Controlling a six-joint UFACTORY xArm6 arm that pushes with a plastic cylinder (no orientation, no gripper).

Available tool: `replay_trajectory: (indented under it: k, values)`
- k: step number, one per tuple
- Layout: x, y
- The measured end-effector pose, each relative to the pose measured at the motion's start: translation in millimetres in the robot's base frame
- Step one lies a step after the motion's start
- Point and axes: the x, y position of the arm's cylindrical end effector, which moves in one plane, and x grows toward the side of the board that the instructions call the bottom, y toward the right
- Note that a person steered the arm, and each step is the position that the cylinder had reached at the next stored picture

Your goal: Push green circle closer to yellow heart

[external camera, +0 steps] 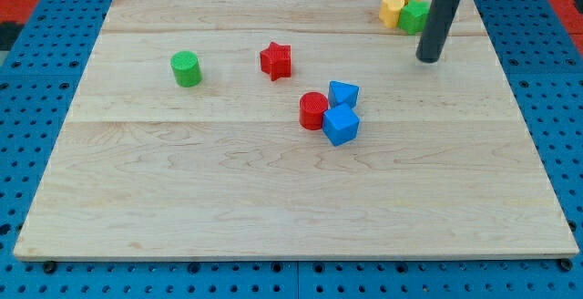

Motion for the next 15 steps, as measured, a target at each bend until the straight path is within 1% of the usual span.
replay_trajectory:
  k: [1,2,3,4,5,6,8,9,10,12,14,15]
  values:
    - [13,-66]
    - [22,-119]
    - [39,-166]
    - [49,-225]
    - [49,-298]
    - [48,-336]
    - [18,-335]
    - [-4,-323]
    - [-25,-288]
    - [-73,-290]
    - [-106,-292]
    - [-115,-277]
